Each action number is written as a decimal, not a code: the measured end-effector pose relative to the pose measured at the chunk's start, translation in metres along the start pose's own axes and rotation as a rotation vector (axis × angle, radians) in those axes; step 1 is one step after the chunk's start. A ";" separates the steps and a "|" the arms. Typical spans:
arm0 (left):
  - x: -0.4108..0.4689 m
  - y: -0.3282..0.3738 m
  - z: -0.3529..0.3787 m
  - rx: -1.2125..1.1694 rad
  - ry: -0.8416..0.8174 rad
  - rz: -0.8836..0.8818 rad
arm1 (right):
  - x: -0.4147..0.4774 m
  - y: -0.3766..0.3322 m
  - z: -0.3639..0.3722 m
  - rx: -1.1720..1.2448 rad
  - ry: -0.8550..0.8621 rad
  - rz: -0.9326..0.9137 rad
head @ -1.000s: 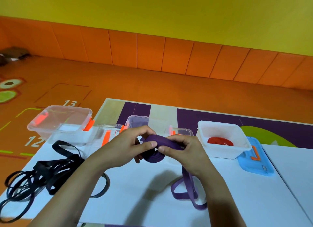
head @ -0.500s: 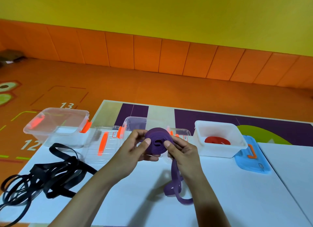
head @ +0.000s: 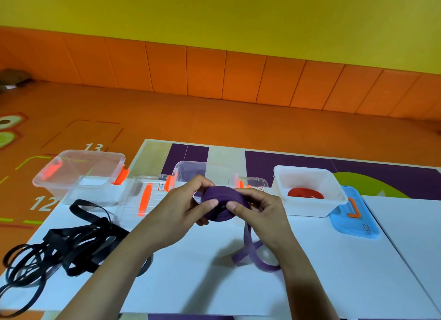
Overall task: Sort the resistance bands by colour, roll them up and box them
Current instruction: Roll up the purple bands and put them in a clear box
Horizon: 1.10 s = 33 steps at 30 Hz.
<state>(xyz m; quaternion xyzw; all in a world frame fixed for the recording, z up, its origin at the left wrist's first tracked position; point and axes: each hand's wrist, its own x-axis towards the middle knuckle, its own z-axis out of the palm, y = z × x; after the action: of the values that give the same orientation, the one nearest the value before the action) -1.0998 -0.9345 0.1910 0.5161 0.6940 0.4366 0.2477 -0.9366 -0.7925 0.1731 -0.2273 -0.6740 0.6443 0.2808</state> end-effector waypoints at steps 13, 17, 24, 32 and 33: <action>0.007 0.001 0.026 -0.702 0.110 -0.103 | -0.001 0.013 -0.001 0.248 0.164 0.064; 0.005 0.006 0.033 -0.731 0.081 -0.180 | -0.002 0.012 -0.002 0.299 0.156 0.096; 0.004 0.008 0.003 0.178 0.044 -0.100 | -0.003 -0.001 -0.013 0.089 0.039 0.051; 0.004 0.011 0.003 -0.070 -0.001 -0.011 | -0.001 -0.006 0.000 0.060 0.016 0.002; 0.004 0.008 0.005 -0.122 0.014 -0.019 | 0.000 -0.004 0.001 0.062 0.027 0.001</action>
<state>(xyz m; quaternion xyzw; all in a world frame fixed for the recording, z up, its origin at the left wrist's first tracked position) -1.0928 -0.9286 0.1961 0.4902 0.6729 0.4792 0.2779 -0.9365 -0.7936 0.1773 -0.2277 -0.6498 0.6619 0.2965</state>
